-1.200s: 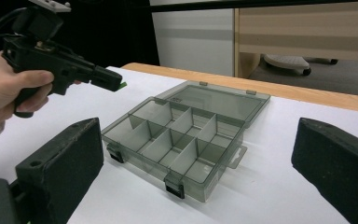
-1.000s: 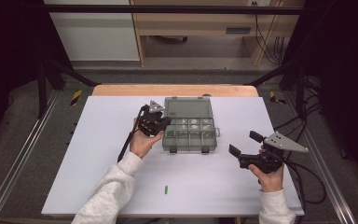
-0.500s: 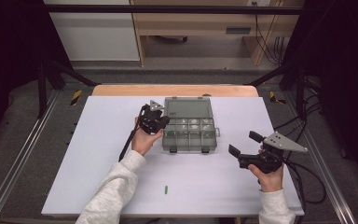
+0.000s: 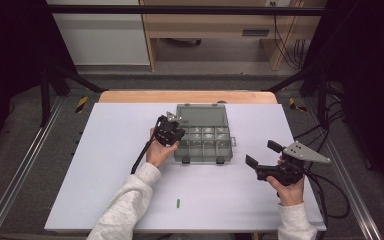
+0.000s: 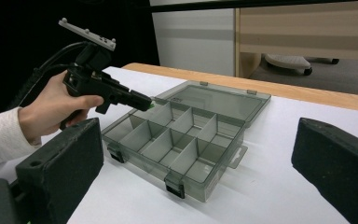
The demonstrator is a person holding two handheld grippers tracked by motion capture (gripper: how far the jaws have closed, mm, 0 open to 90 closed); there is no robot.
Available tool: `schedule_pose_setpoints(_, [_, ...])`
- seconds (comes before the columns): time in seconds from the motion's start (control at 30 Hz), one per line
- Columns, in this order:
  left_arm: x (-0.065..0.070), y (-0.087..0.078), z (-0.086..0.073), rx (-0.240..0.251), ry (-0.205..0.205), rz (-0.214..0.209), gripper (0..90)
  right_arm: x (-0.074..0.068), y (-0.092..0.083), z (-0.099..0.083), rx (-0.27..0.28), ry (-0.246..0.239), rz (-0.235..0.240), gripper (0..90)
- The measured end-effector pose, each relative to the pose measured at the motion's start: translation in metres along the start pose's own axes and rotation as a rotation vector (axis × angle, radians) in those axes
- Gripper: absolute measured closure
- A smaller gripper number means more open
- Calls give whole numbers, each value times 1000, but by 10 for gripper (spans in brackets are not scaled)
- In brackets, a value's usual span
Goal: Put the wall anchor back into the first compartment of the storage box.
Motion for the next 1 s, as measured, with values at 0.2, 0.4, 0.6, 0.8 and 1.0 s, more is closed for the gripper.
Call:
schedule_pose_setpoints(0.2, [2,-4,2,14,5,-4,794,0,0,0,0,0,0,24])
schedule_pose_setpoints(0.4, [3,-33,11,77,-4,-33,737,0,-1,0,-1,5,-1,24])
schedule_pose_setpoints(0.6, [12,-67,17,144,14,-62,592,0,0,0,-2,2,-3,24])
schedule_pose_setpoints(0.8, [22,-99,12,189,42,-80,429,0,-1,0,0,2,-5,24])
schedule_pose_setpoints(1.0, [29,-122,-3,201,52,-93,276,0,-1,0,2,1,-7,24])
Point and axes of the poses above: each handheld gripper's, and its own axes: y roughly forward along the jaws, z roughly out of its top, x roughly to its right, the point moved 4 cm from there along y, roughly forward along the jaws, and after that the axes turned 2 degrees about y, right-handed, at the moved point
